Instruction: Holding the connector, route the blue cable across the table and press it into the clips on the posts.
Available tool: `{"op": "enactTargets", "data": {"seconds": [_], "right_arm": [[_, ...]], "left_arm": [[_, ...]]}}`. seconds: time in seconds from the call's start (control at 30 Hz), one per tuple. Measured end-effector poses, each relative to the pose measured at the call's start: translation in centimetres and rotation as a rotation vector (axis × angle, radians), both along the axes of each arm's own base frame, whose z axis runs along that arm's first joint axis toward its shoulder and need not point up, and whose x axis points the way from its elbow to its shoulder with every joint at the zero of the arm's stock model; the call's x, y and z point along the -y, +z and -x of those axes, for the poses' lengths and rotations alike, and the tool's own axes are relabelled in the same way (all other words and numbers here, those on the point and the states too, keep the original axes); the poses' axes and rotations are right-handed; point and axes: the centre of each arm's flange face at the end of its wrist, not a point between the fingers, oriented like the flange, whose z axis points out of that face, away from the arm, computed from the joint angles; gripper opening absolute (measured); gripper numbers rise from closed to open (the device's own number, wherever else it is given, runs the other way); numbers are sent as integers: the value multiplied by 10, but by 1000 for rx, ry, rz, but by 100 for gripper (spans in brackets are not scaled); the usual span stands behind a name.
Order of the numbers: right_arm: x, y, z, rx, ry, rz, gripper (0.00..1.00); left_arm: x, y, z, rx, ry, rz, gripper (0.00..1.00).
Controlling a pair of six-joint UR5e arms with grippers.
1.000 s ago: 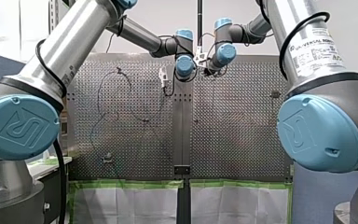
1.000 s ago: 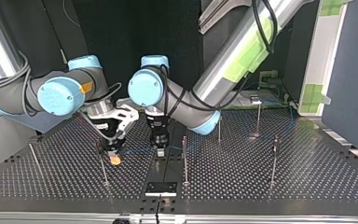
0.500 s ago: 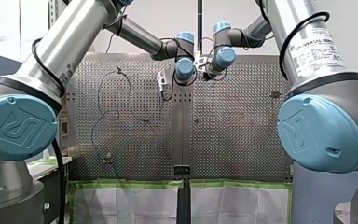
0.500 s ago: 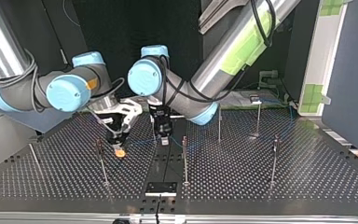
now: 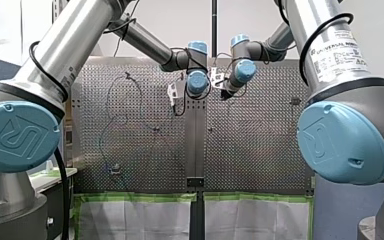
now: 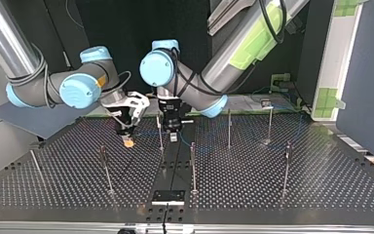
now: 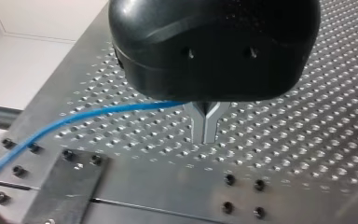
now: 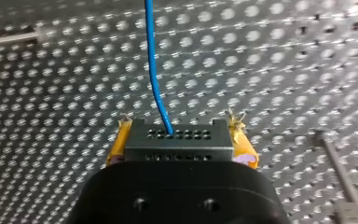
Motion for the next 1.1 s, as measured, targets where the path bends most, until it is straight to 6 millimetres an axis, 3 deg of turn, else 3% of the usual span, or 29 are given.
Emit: {"op": "enactTargets", "data": {"seconds": [0.4,0.77,1.1], "right_arm": [[-8,-38,16,-43,-6,-51,0],[-19,-71,20,-29,30,-63,0],[-34,-103,27,-20,33,-77,0]], "left_arm": [[-10,-41,5,-1,-24,-15,0],[-7,-81,20,-6,-124,-40,0],[-17,-158,29,-73,-137,-71,0]]}}
